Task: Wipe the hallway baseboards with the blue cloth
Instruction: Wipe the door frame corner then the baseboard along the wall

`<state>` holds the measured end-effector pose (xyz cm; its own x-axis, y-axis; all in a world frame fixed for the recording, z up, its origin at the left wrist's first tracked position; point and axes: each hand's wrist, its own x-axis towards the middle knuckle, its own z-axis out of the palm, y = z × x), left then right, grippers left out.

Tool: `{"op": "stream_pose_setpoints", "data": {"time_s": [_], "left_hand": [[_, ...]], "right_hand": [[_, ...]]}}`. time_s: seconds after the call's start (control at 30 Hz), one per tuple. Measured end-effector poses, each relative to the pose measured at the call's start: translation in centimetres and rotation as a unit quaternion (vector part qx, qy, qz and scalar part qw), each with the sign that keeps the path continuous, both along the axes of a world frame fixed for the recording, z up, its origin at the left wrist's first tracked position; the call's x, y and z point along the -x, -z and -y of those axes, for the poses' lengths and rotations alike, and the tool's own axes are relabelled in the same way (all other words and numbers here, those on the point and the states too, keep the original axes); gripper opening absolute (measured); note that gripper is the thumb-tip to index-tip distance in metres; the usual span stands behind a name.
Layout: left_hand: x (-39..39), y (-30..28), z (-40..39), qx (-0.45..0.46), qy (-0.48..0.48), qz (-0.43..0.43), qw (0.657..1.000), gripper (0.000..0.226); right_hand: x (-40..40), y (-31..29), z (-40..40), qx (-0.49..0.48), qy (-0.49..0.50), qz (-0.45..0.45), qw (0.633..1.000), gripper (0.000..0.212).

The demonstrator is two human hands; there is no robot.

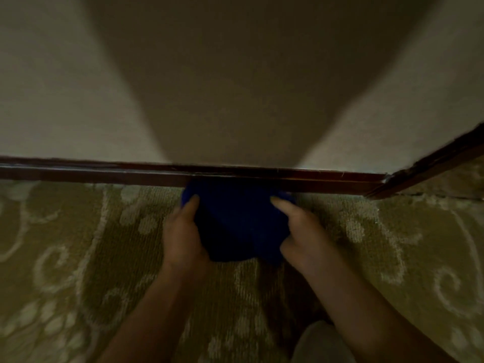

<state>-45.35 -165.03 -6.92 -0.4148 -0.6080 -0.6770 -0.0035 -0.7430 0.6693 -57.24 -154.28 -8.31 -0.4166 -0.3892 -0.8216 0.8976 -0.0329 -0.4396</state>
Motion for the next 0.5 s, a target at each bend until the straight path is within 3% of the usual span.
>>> {"op": "stream_pose_setpoints", "data": {"time_s": [0.1,0.23,0.37,0.5], "left_hand": [[-0.7,-0.9,2.2,0.081,-0.045,0.049,0.994,0.031],[2.4,-0.4,4.2,0.118,-0.042,0.122,0.985,0.032],[7.5,-0.2,0.5,0.129,-0.128,0.161,0.970,0.004],[10.3,-1.2,-4.1,0.037,-0.121,0.129,0.984,0.044]], "right_hand": [[-2.1,-0.9,1.5,0.071,-0.071,0.029,0.995,0.041],[-2.3,-1.6,1.8,0.080,-0.104,-0.016,0.991,0.038],[0.3,-2.4,-0.2,0.004,0.014,-0.089,0.996,0.027],[2.2,-2.0,-2.4,-0.106,0.170,-0.147,0.969,0.016]]}}
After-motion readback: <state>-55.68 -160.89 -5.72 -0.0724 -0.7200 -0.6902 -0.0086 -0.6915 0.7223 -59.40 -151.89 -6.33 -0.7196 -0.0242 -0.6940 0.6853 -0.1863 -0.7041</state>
